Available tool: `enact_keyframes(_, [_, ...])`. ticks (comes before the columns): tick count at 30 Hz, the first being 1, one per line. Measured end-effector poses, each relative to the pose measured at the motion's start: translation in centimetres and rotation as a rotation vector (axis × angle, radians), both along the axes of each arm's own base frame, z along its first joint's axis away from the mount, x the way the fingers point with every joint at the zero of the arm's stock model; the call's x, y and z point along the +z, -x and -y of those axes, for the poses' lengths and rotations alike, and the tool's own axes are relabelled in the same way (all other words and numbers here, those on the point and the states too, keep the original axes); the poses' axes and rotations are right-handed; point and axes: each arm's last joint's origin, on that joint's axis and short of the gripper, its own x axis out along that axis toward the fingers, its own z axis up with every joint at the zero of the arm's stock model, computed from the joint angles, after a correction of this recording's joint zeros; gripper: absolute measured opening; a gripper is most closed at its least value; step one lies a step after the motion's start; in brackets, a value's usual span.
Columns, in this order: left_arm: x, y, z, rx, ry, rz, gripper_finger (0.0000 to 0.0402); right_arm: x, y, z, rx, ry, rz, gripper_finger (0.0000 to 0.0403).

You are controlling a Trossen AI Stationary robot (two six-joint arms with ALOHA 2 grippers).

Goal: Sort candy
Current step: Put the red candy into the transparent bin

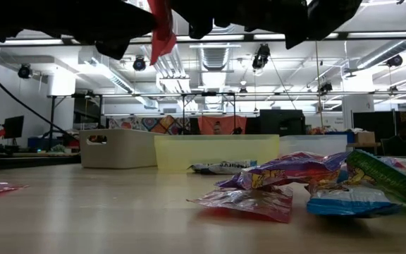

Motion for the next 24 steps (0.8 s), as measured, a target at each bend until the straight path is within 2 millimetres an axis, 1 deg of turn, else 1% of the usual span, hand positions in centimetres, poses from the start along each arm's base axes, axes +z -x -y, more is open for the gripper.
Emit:
enact_keyframes(7, [0.14, -0.18, -0.11, -0.02, 0.013, 0.022, 0.0, -0.33, 0.0, 0.02, -0.001, -0.003, -0.038, 0.0175])
enact_keyframes(9, [0.15, -0.18, -0.14, -0.019, 0.013, 0.022, 0.0, -0.38, 0.02, -0.01, 0.011, 0.0, -0.042, 0.0167])
enact_keyframes(12, [0.12, -0.2, -0.14, -0.019, 0.012, 0.022, 0.0, -0.39, 0.07, -0.11, 0.048, 0.006, -0.04, 0.0132])
enact_keyframes(17, [0.02, -0.25, -0.23, -0.012, 0.01, 0.018, 0.0, -0.5, 0.07, -0.12, 0.052, 0.024, -0.044, 0.0032])
enact_keyframes(18, [0.03, -0.26, -0.25, -0.005, 0.01, 0.02, 0.0, -0.53, 0.08, -0.12, 0.052, 0.027, -0.044, 0.0023])
enact_keyframes(21, [0.05, -0.26, -0.31, 0.015, 0.008, 0.024, 0.0001, -0.56, 0.08, -0.1, 0.05, 0.029, -0.049, 0.0018])
enact_keyframes(24, [0.12, -0.22, -0.34, 0.017, 0.008, 0.024, 0.0015, -0.53, 0.08, -0.04, 0.048, 0.022, -0.052, 0.0016])
